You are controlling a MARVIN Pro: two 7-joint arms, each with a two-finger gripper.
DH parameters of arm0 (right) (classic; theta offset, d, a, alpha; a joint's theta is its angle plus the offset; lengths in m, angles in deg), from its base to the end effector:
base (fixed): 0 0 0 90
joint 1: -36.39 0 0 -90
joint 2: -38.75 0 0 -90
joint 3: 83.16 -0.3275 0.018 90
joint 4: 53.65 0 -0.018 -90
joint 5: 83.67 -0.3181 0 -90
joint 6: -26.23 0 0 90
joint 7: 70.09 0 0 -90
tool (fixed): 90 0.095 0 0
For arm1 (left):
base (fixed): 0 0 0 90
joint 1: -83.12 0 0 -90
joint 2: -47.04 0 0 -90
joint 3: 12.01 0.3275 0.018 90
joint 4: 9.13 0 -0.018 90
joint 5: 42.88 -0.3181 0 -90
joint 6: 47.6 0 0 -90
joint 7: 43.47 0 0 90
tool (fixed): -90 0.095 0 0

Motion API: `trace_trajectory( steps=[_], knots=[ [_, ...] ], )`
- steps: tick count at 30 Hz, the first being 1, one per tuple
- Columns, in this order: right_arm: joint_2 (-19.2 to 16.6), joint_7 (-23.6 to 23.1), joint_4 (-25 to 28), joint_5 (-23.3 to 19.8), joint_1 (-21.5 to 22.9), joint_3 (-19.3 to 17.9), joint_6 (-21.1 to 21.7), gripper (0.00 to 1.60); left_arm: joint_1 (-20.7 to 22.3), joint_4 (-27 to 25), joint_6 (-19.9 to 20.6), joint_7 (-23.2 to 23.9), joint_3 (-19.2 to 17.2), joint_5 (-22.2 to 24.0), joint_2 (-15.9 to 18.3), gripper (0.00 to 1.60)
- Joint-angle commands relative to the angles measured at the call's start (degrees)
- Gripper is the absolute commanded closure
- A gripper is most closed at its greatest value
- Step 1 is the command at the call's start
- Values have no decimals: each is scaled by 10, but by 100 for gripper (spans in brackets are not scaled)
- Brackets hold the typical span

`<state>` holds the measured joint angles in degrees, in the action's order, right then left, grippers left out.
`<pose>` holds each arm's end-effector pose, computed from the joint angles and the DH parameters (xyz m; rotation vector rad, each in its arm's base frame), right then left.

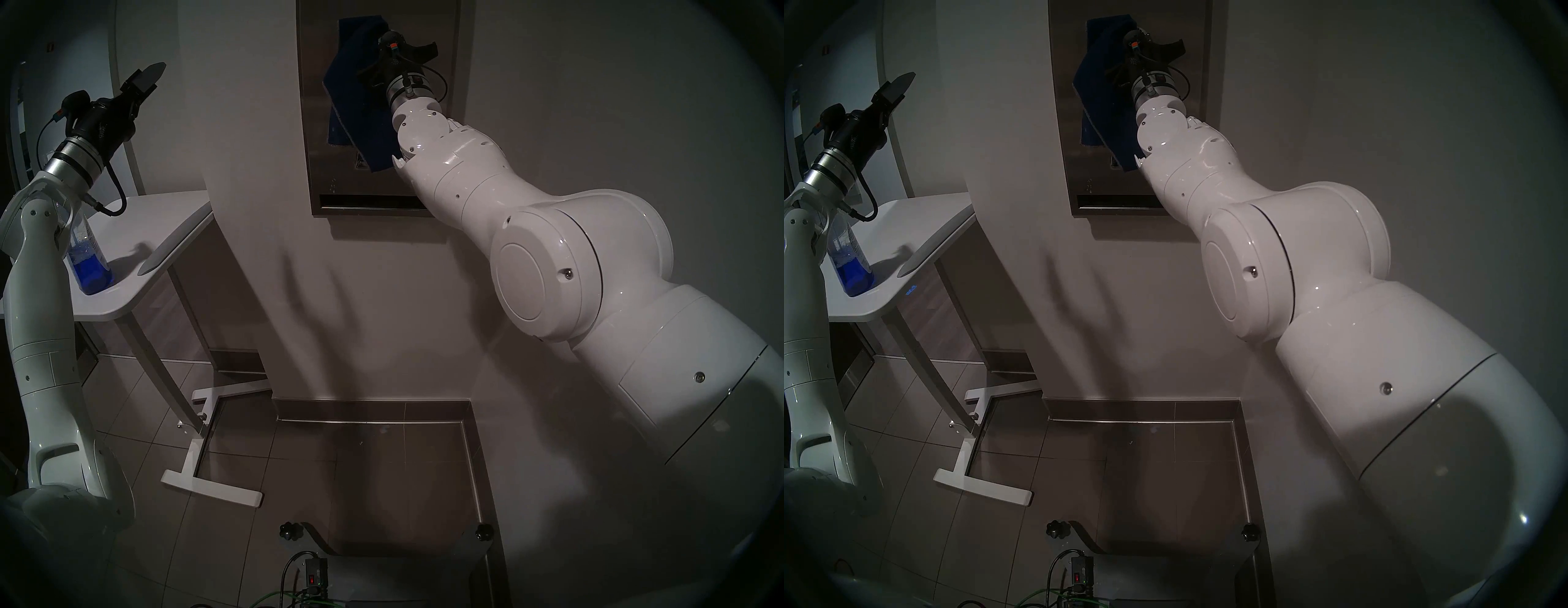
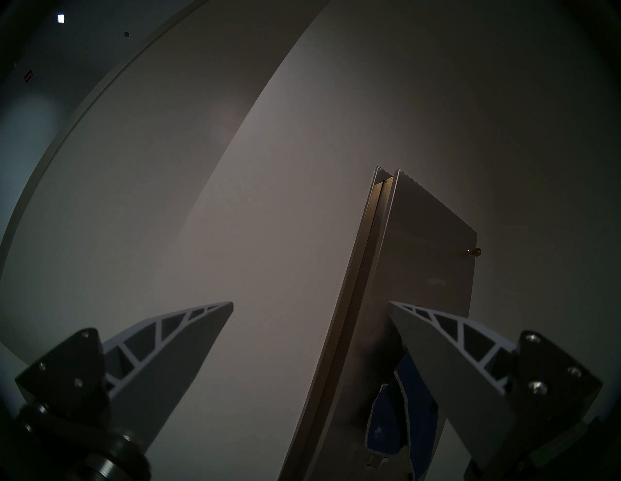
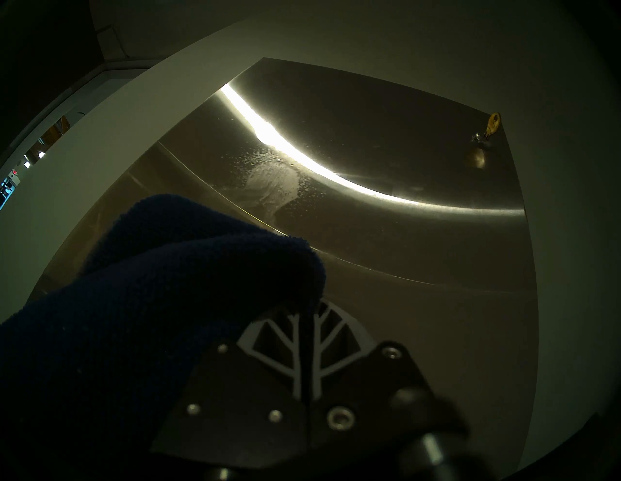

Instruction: Pick up the cloth and wipe the surface

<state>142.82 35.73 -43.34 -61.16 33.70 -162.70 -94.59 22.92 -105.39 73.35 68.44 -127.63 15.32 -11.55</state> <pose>0.6910 0.1890 0.0903 1.1151 0.4917 2.7099 0.4358 0.2619 0.0339 1.3411 0.0373 2.2050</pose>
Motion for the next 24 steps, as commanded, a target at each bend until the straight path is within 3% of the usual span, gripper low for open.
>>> trace_trajectory(
  steps=[1, 10, 11, 12, 16, 24],
  knots=[
    [-66, 5, 3, -7, 20, -14, -8, 160, 17, -21, -2, 5, 8, 6, -1, 0],
    [-97, 9, -1, -9, 10, -28, -38, 160, 20, -29, -3, 6, 28, 9, -5, 0],
    [-73, 27, -7, -9, 12, -42, -32, 160, 20, -29, -4, 6, 30, 9, -4, 0],
    [-96, 14, -3, -8, 7, -32, -43, 160, 20, -29, -4, 6, 33, 8, -4, 0],
    [-107, 14, -5, -6, -2, -32, -63, 160, 26, -28, -9, 3, 42, 3, -3, 0],
    [-85, 25, -20, -16, -28, -42, -106, 160, 59, -8, -28, -1, 69, -15, 8, 0]
  ],
)
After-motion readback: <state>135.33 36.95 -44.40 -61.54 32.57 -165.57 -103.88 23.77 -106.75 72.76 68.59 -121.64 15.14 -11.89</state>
